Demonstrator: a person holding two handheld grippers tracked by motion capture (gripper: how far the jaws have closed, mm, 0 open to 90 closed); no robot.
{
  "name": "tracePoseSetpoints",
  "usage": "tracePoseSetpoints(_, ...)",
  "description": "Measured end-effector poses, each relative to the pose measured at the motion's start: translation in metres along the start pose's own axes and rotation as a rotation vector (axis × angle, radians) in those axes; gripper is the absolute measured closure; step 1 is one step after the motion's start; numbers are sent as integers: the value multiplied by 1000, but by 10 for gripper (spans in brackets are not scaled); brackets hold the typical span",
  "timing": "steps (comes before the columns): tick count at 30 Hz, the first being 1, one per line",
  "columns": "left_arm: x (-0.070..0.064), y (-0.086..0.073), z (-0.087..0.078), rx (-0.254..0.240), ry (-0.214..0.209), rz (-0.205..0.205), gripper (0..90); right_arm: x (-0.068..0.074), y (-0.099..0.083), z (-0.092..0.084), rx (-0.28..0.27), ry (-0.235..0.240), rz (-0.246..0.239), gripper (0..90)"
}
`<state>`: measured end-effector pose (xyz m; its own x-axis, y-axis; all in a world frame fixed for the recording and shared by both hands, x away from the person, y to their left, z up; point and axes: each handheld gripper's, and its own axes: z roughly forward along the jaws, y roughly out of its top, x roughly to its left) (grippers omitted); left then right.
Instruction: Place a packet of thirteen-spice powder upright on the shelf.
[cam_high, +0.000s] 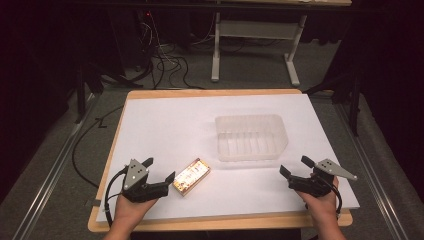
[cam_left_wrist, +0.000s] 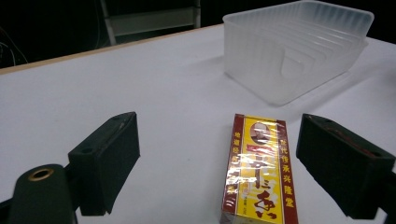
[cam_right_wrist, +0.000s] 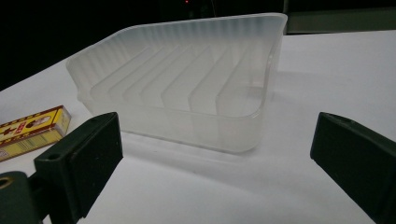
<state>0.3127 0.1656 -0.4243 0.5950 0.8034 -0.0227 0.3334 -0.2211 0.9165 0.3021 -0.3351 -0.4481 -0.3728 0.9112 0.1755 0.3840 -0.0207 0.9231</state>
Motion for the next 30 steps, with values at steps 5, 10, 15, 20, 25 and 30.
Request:
tracePoseSetpoints(5, 2, -3, 8, 31, -13, 11, 141, 1, 0, -3, 1, -5, -15, 27)
tracePoseSetpoints(10, 5, -4, 9, 29, -20, 4, 155, 0, 0, -2, 3, -9, -7, 27)
tracePoseSetpoints(15, 2, -5, 11, 31, -26, 23, 180, 1, -1, -2, 4, -7, -11, 27)
tracePoseSetpoints(20, 2, -6, 12, 42, -25, 34, 188, 1, -1, -2, 7, -5, -10, 27)
tracePoseSetpoints(25, 3, -6, 14, 48, -34, 12, 188, 0, -2, 0, 11, -2, -8, 27)
tracePoseSetpoints(30, 2, -7, 18, 71, -40, 17, 188, -1, -2, -1, 10, 0, -4, 28)
